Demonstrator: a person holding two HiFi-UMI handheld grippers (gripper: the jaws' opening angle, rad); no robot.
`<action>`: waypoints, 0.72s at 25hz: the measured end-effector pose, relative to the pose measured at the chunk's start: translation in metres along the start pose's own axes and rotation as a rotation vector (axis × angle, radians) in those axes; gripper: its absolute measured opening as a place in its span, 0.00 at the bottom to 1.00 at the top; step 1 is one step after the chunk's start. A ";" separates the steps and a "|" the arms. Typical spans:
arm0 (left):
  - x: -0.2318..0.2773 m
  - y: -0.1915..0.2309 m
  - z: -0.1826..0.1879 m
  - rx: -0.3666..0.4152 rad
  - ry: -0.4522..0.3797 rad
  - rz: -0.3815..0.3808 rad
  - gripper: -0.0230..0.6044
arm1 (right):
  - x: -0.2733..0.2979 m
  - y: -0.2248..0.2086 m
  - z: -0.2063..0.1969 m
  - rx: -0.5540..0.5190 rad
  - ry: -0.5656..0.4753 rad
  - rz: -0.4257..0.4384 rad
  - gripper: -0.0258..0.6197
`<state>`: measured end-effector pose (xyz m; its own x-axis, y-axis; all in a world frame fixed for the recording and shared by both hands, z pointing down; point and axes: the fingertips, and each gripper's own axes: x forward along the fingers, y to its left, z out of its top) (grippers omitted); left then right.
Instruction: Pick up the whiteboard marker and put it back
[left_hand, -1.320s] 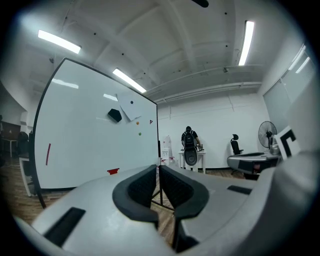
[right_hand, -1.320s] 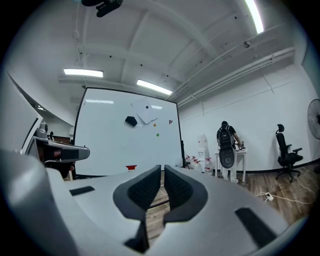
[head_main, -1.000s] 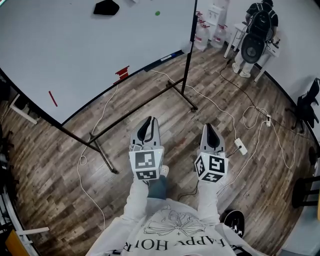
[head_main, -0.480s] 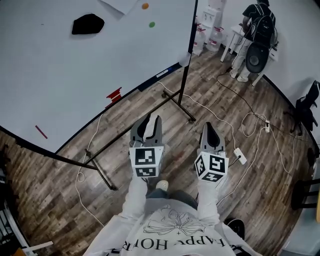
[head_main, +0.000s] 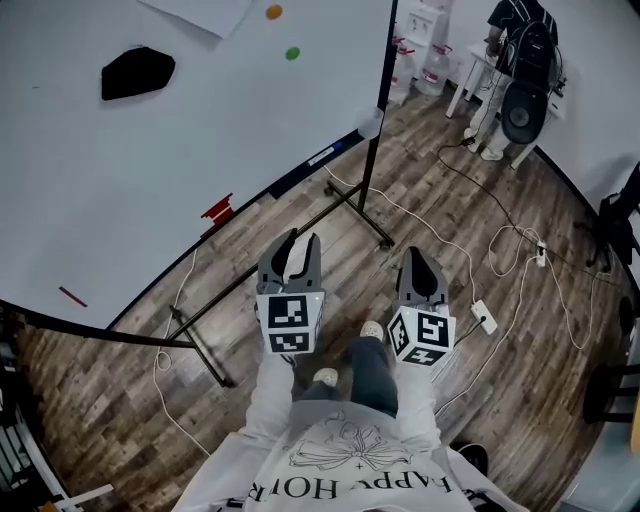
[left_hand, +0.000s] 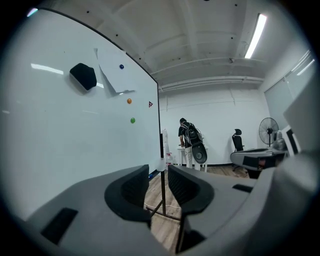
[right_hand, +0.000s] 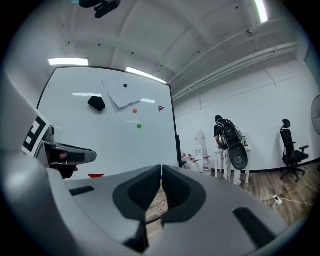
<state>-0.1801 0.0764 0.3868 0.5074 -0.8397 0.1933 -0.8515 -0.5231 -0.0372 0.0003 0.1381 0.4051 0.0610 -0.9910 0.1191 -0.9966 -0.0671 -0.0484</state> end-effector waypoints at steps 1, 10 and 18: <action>0.010 0.000 0.000 0.003 0.006 0.005 0.20 | 0.010 -0.005 0.000 0.001 0.002 0.006 0.05; 0.125 -0.009 0.013 0.025 0.050 0.070 0.20 | 0.116 -0.068 0.018 -0.005 -0.001 0.087 0.05; 0.218 -0.014 0.023 0.031 0.107 0.145 0.22 | 0.205 -0.118 0.034 -0.028 0.013 0.195 0.05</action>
<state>-0.0548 -0.1030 0.4073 0.3609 -0.8874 0.2870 -0.9094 -0.4030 -0.1026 0.1323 -0.0610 0.4020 -0.1341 -0.9834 0.1226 -0.9906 0.1295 -0.0445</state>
